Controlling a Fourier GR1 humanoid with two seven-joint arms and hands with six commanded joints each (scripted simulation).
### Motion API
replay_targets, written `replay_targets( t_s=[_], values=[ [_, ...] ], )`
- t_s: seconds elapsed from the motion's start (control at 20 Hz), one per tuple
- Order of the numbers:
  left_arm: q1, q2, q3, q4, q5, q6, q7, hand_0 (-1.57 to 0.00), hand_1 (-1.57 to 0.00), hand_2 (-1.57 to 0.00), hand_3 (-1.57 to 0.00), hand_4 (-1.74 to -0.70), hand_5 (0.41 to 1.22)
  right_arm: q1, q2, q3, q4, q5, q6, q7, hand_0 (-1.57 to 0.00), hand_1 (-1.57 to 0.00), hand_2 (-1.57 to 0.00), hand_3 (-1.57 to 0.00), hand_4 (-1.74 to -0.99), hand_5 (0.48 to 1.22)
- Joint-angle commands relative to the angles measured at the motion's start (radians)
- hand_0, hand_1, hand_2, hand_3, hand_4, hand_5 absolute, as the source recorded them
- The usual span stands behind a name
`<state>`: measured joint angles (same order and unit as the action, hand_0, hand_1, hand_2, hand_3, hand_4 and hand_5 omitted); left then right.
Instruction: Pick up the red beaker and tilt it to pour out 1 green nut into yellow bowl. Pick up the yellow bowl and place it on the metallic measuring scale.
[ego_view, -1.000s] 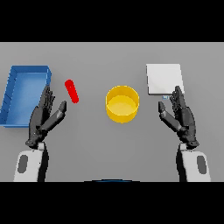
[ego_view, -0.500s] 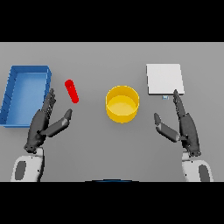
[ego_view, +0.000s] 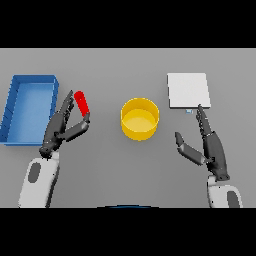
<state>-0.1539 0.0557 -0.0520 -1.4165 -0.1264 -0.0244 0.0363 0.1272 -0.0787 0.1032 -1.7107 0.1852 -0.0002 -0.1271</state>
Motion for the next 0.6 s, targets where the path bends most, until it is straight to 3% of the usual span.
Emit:
replay_targets(
  t_s=[0.0,0.2,0.55],
  values=[
    [-0.023,0.000,0.006,0.034,-0.009,0.008,0.000,0.00,0.00,0.00,0.00,-1.38,0.738,-0.015,0.000,-0.010,0.003,-0.009,-0.003,0.015,0.00,0.00,0.00,0.00,-1.321,0.683],
    [-0.111,0.005,0.049,0.189,-0.004,0.012,-0.034,0.00,0.00,0.00,0.00,-1.35,0.718,-0.024,-0.002,-0.018,0.003,-0.017,-0.005,0.029,0.00,0.00,0.00,0.00,-1.339,0.688],
    [-0.239,0.005,0.080,0.325,-0.006,0.020,-0.063,0.00,0.00,0.00,0.00,-1.32,0.706,-0.022,-0.013,-0.026,-0.009,-0.032,0.006,0.024,0.00,0.00,0.00,0.00,-1.331,0.687]
  ],
)
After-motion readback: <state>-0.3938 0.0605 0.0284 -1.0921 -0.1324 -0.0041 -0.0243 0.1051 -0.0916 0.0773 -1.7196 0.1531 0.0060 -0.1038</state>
